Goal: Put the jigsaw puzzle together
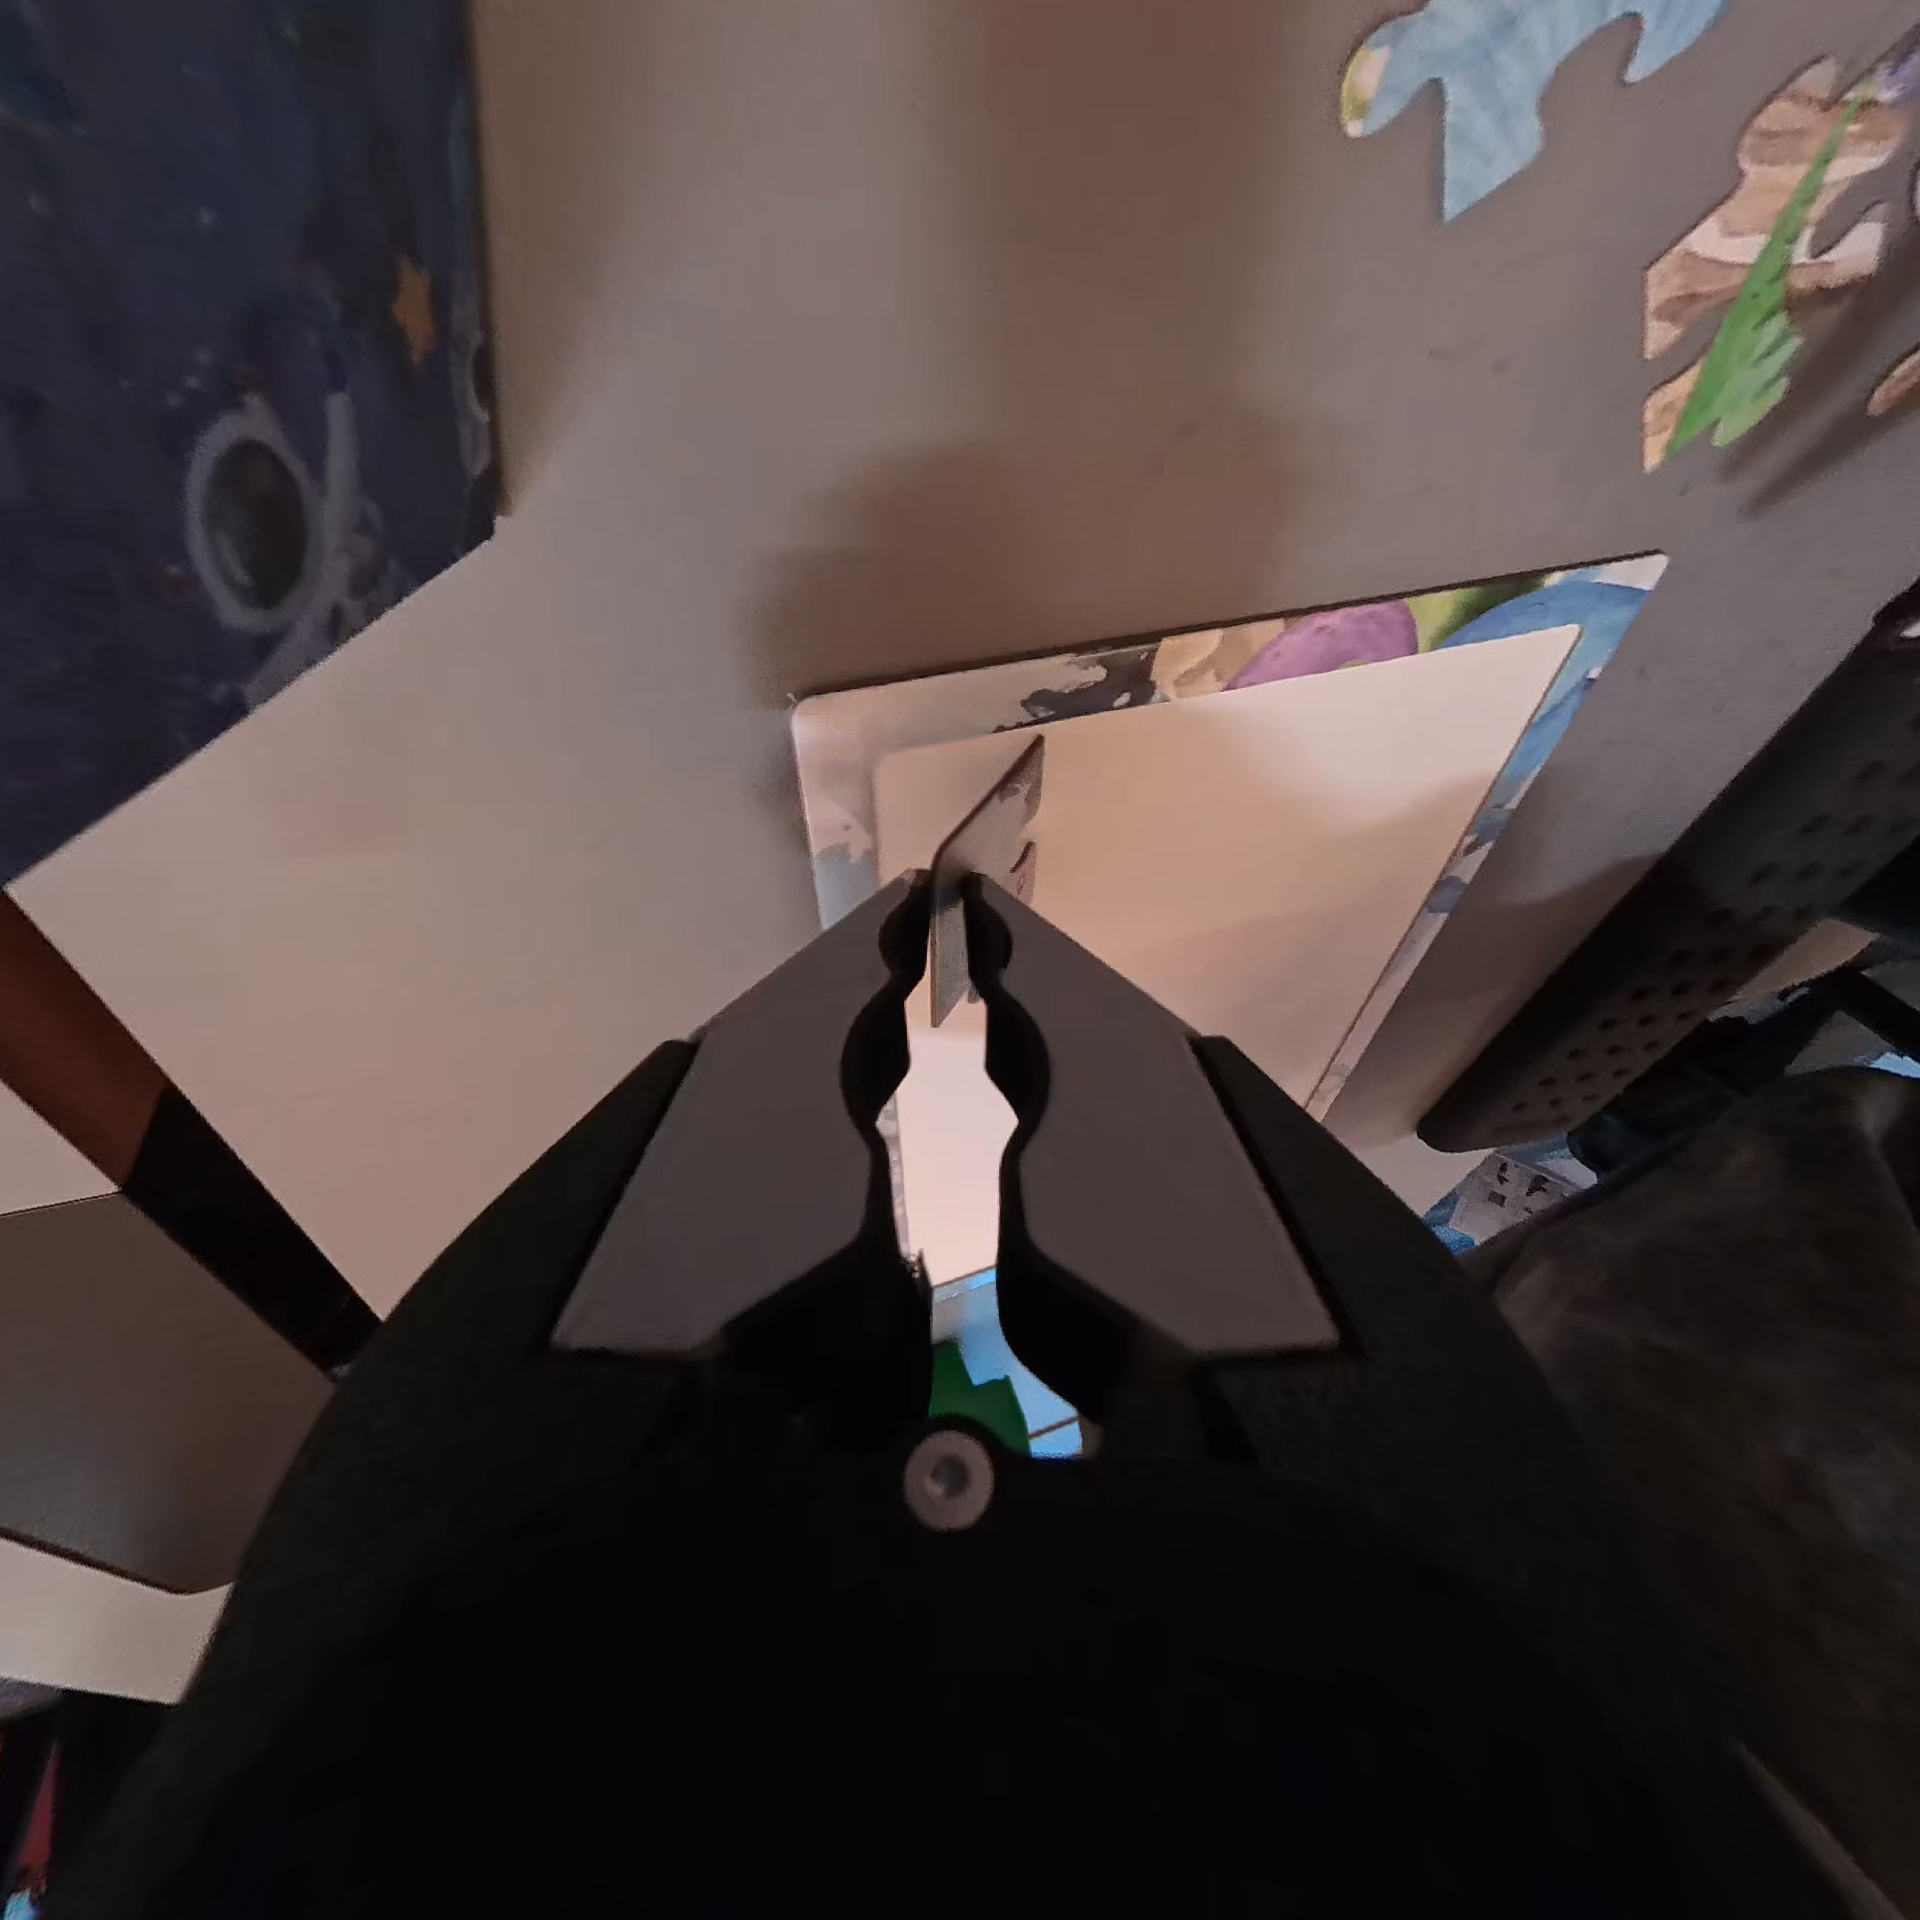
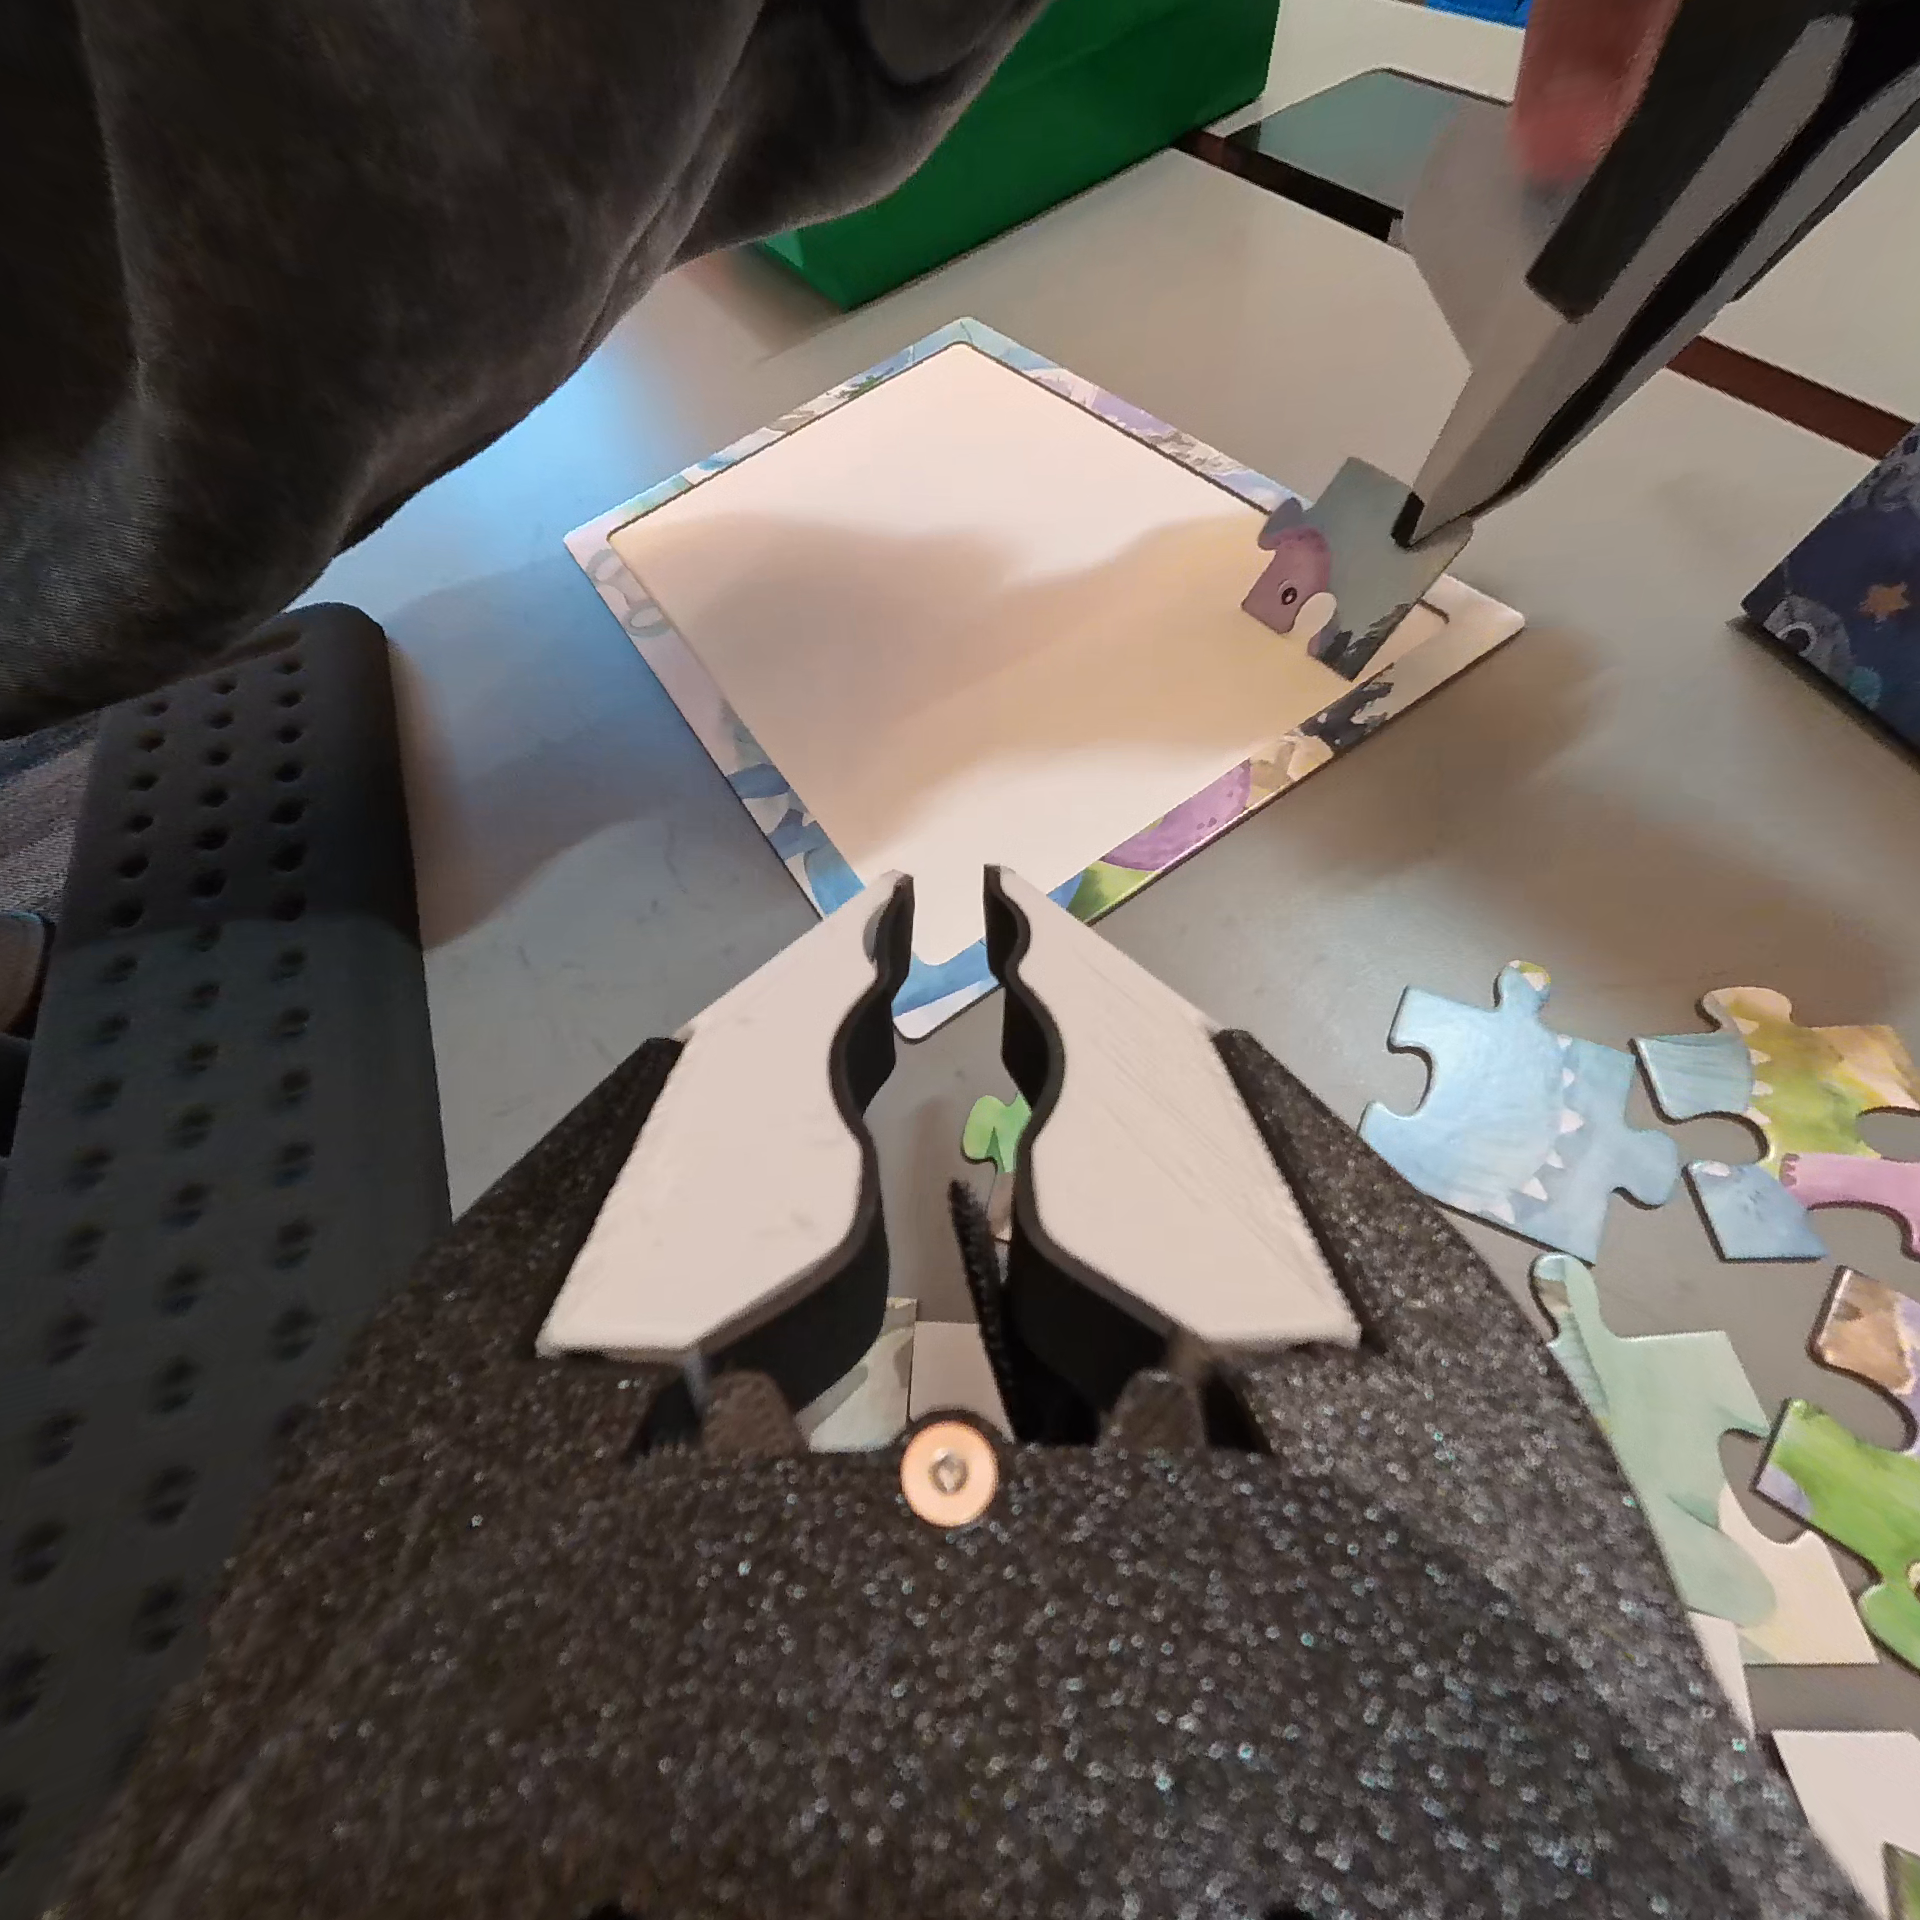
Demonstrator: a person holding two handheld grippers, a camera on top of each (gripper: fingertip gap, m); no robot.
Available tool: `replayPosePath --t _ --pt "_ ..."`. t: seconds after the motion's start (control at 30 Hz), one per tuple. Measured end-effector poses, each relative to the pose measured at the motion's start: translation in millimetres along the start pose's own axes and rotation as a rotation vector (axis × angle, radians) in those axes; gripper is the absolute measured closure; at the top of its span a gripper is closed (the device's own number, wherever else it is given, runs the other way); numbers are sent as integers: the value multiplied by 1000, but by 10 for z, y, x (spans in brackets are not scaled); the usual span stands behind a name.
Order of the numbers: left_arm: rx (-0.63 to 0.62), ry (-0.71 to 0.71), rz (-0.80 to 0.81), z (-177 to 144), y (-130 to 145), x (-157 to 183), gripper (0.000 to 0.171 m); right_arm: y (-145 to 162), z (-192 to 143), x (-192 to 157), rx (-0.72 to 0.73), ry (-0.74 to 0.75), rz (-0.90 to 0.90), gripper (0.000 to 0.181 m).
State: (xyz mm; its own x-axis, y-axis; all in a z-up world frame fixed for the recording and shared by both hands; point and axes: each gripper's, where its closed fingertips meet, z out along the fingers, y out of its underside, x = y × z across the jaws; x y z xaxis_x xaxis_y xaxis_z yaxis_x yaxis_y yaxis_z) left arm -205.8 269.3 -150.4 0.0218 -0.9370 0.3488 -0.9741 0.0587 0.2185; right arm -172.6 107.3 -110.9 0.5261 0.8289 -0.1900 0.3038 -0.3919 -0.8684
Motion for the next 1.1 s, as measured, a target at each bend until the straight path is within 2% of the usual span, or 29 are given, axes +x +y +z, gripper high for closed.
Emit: replayPosePath --t 0.2,0.33,0.43,0.63,0.87,1.1 --pt "34 0 -2 36 -46 5 164 18 14 -9 -11 -4 -3 168" --pt "35 59 -4 72 -31 114 165 23 22 -22 -15 -7 -7 168" --pt "57 153 23 17 -33 294 169 45 37 -25 -26 -12 -4 168" --pt "-5 245 72 -31 40 512 171 78 68 -49 -47 -15 -21 168" --pt "14 255 54 53 -105 435 170 92 58 -25 -49 -9 -14 168" --pt "41 181 45 69 -148 324 167 104 77 -45 -60 -14 -23 168"
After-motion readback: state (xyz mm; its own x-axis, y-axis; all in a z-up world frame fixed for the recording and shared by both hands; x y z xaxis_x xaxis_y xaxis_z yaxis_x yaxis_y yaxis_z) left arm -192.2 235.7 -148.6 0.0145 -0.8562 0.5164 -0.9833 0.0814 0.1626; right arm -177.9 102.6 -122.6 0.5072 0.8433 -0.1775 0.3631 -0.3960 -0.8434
